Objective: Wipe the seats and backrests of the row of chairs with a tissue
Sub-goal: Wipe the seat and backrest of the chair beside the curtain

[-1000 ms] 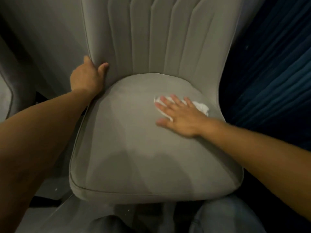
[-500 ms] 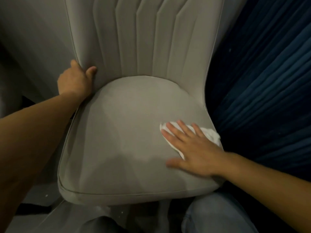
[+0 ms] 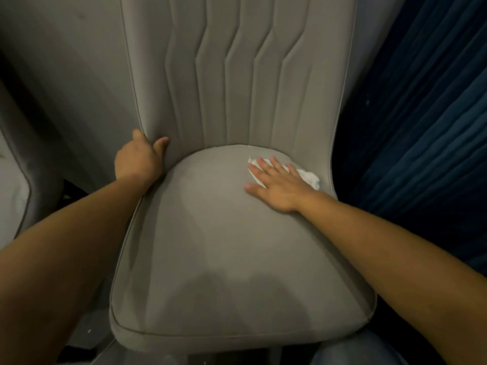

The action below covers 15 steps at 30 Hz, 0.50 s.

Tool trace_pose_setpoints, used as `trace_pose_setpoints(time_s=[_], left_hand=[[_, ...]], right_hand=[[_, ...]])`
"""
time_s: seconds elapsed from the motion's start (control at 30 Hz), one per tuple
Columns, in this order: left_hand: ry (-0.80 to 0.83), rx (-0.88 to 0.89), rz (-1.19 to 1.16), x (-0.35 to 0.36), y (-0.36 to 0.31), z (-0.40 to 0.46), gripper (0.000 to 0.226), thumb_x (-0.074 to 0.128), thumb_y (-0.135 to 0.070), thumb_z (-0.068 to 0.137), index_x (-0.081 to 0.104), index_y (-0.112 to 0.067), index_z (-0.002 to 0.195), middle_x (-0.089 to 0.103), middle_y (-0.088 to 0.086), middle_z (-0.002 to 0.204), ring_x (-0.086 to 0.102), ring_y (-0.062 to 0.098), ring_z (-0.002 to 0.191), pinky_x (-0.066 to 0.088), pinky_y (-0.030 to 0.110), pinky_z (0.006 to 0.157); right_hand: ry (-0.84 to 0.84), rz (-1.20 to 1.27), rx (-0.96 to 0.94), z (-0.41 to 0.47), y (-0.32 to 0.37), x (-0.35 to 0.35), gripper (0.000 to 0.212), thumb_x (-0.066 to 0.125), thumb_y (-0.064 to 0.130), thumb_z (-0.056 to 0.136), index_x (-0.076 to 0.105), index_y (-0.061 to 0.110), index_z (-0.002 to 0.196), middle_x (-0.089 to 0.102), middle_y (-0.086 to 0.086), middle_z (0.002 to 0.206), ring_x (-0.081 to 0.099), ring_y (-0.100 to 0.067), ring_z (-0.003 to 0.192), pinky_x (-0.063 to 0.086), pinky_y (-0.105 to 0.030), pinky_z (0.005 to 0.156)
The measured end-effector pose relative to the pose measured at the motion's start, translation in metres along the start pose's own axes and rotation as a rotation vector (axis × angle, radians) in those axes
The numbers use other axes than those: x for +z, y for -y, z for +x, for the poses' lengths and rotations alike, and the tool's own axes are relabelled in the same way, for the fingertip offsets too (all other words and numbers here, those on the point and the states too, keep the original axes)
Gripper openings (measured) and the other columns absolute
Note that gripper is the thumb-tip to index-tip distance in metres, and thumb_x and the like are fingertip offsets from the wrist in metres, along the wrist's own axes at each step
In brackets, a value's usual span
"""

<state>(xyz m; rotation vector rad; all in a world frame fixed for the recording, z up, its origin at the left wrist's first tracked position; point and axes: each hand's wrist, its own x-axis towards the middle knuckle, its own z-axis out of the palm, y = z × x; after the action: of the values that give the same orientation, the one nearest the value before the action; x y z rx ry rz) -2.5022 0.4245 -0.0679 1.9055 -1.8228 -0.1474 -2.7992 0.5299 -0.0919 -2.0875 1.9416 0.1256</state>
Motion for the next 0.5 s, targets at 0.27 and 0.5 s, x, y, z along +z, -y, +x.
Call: trace_pose_setpoints(time_s=[0.27, 0.5], left_hand=[[-0.034, -0.019, 0.023, 0.009, 0.004, 0.002, 0.054, 0.039, -0.058, 0.096, 0.041, -0.005, 0.105, 0.061, 0.032, 0.104, 0.058, 0.05, 0.095, 0.044, 0.05, 0.076], [-0.042, -0.018, 0.036, 0.01, 0.007, 0.004, 0.055, 0.038, -0.057, 0.097, 0.043, -0.004, 0.107, 0.062, 0.032, 0.104, 0.058, 0.049, 0.095, 0.044, 0.049, 0.076]], right_hand=[[-0.15, -0.004, 0.175, 0.063, 0.02, -0.005, 0.086, 0.01, 0.081, 0.09, 0.009, 0.032, 0.161, 0.002, 0.007, 0.169, -0.006, -0.023, 0.155, -0.011, -0.052, 0.121], [-0.444, 0.012, 0.338, 0.068, 0.047, 0.009, 0.082, 0.021, 0.075, 0.092, 0.033, 0.024, 0.155, 0.039, -0.009, 0.151, 0.03, -0.031, 0.139, 0.013, -0.049, 0.118]])
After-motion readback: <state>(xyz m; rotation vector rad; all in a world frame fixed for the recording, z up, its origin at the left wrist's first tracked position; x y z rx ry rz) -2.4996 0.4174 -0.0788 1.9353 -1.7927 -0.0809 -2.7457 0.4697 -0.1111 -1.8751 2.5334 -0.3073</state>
